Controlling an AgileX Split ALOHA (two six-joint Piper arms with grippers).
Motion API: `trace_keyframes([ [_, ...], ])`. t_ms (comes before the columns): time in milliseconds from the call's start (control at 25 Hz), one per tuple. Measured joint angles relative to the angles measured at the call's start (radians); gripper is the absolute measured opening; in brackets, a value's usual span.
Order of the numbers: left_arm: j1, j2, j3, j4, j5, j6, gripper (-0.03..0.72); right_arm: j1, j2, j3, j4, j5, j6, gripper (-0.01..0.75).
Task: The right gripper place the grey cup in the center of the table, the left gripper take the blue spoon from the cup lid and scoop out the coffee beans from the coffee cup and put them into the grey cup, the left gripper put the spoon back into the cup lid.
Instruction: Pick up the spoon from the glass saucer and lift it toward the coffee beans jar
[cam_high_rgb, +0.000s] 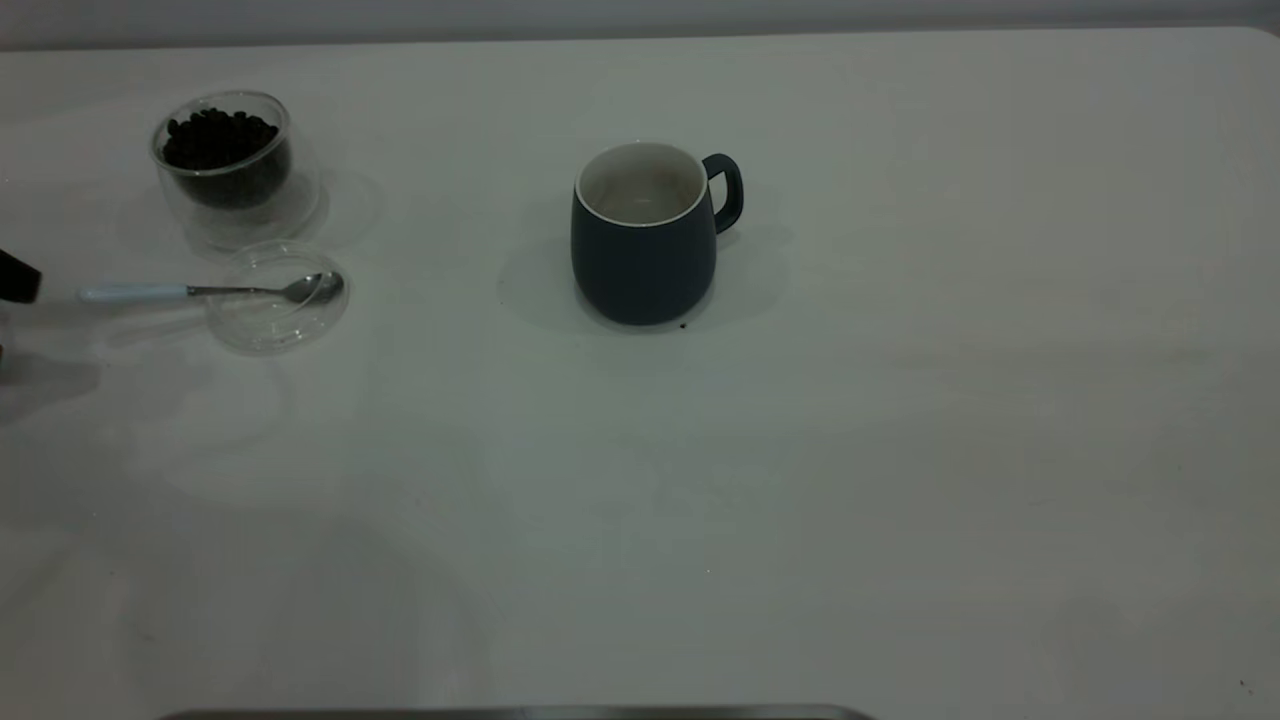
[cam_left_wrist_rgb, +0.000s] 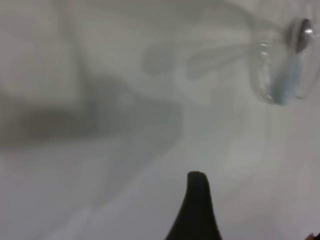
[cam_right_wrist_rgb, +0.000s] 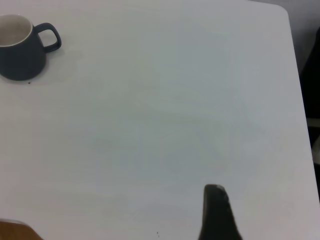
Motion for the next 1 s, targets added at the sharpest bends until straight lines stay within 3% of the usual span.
trace_keyframes([
  [640,-0.010,0.163,-0.046,-0.295,0.079,0.213,0.703,0.000,0.000,0.000,0.000,0.000,0.001,0.462],
  [1000,-0.067,0.172,-0.104,-0.302,0.113,0.219,0.694,0.000,0.000,0.000,0.000,0.000,0.001,0.462],
])
